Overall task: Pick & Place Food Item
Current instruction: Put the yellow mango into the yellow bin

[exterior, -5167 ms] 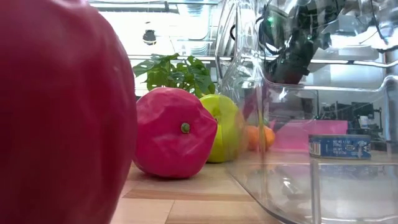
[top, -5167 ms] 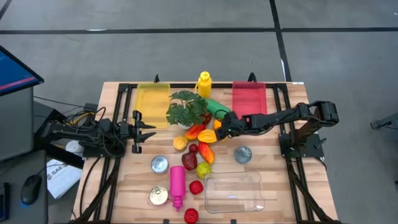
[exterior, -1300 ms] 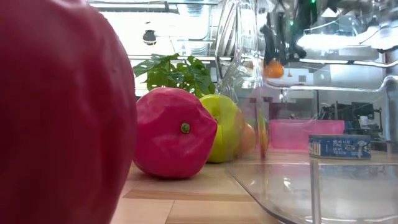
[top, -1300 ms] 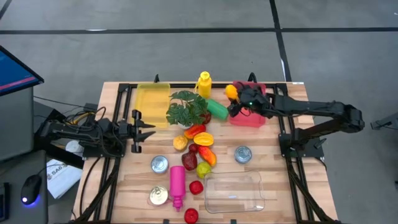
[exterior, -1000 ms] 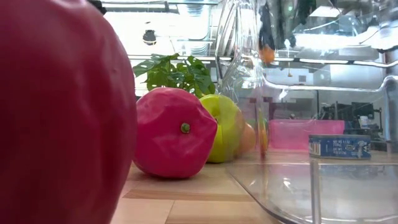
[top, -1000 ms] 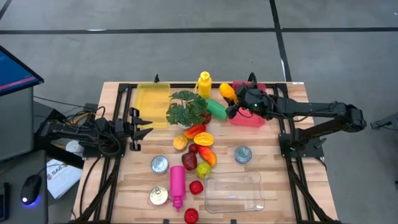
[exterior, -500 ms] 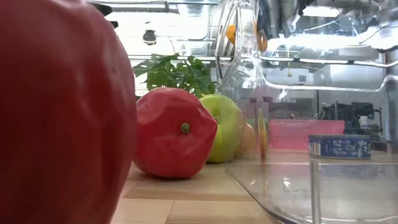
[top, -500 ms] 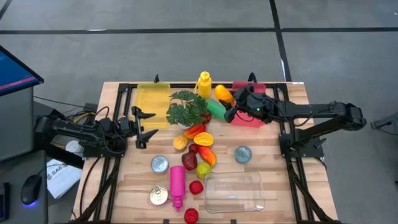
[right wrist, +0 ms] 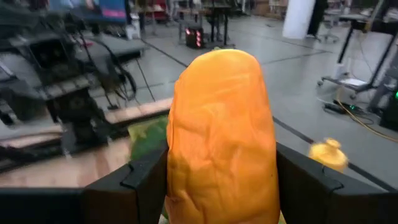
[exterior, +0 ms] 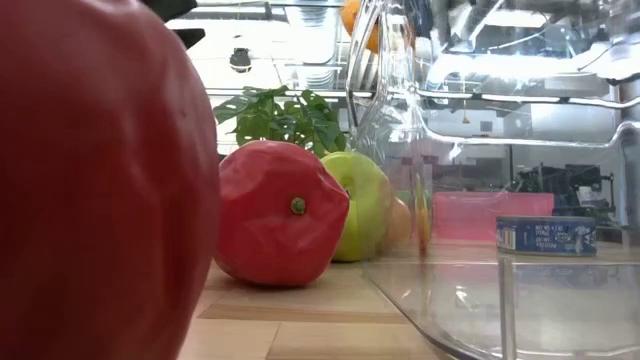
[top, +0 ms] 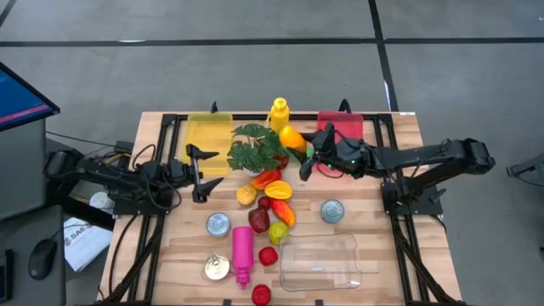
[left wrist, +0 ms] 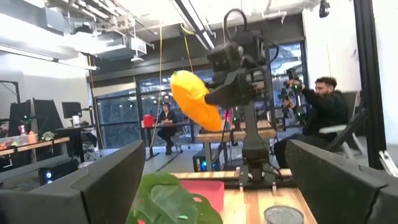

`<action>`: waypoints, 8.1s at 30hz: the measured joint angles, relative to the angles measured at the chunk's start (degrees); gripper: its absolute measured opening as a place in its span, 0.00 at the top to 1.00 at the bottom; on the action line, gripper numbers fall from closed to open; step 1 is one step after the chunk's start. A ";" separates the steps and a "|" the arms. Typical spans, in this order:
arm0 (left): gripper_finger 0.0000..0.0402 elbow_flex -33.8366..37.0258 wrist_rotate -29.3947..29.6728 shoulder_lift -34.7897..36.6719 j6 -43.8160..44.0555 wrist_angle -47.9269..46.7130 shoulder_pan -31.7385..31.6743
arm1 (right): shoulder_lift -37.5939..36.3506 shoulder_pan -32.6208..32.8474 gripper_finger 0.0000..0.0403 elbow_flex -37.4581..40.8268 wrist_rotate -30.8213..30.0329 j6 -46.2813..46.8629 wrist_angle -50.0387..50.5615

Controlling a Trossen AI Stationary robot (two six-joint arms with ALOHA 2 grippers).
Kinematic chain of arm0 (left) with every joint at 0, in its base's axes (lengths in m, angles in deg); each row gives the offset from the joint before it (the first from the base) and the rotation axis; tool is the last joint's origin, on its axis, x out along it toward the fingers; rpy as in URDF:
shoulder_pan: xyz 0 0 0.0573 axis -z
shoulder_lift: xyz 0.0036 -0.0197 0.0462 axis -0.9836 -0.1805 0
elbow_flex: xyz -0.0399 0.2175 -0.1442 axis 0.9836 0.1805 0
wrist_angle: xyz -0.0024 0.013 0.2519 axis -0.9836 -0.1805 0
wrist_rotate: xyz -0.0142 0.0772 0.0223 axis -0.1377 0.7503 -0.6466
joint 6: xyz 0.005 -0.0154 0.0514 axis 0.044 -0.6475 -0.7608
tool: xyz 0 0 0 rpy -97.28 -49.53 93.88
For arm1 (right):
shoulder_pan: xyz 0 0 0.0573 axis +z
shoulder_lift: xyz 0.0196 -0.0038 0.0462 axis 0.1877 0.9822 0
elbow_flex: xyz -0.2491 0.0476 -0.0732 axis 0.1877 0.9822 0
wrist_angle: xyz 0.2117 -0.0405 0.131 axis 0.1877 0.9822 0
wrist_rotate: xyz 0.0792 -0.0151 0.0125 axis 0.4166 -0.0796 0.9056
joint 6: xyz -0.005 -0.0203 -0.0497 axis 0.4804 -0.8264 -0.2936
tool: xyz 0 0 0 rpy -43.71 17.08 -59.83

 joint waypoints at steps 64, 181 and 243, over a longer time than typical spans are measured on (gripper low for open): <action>0.08 -18.69 -11.06 -26.36 10.87 5.39 -0.74 | 17.55 1.95 0.42 0.19 23.67 -3.23 -30.62; 0.49 -27.01 -10.46 -35.15 9.18 4.98 -1.66 | 12.77 0.55 0.01 0.19 20.35 -2.68 -17.12; 0.47 -26.99 31.20 -18.68 18.42 -58.92 -30.46 | -6.80 0.66 0.04 0.21 20.39 -4.23 5.20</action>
